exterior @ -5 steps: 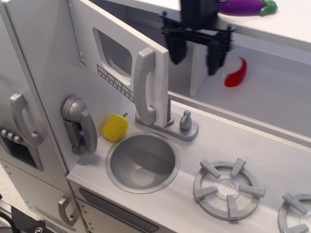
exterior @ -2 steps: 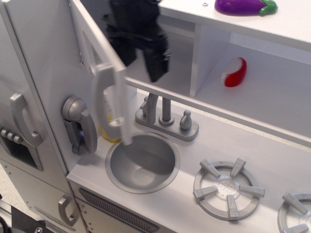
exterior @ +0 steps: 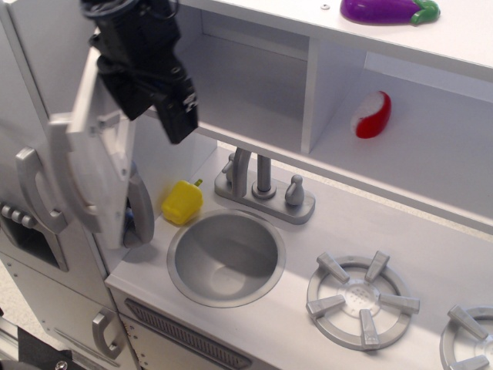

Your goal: Open microwave

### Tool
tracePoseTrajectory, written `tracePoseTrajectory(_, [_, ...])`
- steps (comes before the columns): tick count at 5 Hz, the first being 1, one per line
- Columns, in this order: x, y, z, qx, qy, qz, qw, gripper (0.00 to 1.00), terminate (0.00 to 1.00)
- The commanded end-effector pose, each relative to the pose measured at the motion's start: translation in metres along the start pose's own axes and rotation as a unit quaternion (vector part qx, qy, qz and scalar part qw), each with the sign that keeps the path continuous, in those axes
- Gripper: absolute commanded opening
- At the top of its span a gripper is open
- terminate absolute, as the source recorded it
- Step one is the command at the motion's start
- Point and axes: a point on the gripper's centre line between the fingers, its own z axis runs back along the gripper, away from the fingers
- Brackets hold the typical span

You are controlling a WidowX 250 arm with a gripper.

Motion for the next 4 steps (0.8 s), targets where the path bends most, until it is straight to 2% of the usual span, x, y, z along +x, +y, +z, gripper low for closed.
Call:
tracePoseTrajectory(1, [0.008,-0.005,0.041,-0.028,-0.011,-0.003,0.9995,1.0,0.0])
tracePoseTrajectory(2, [0.015,-0.009,0.067,-0.053,-0.014,0.019,0.9983,1.0,0.0])
tracePoseTrajectory(3, [0.015,-0.009,0.067,-0.053,-0.014,0.019,0.9983,1.0,0.0])
tracePoseTrajectory(4, [0.015,-0.009,0.067,-0.053,-0.014,0.019,0.9983,1.0,1.0])
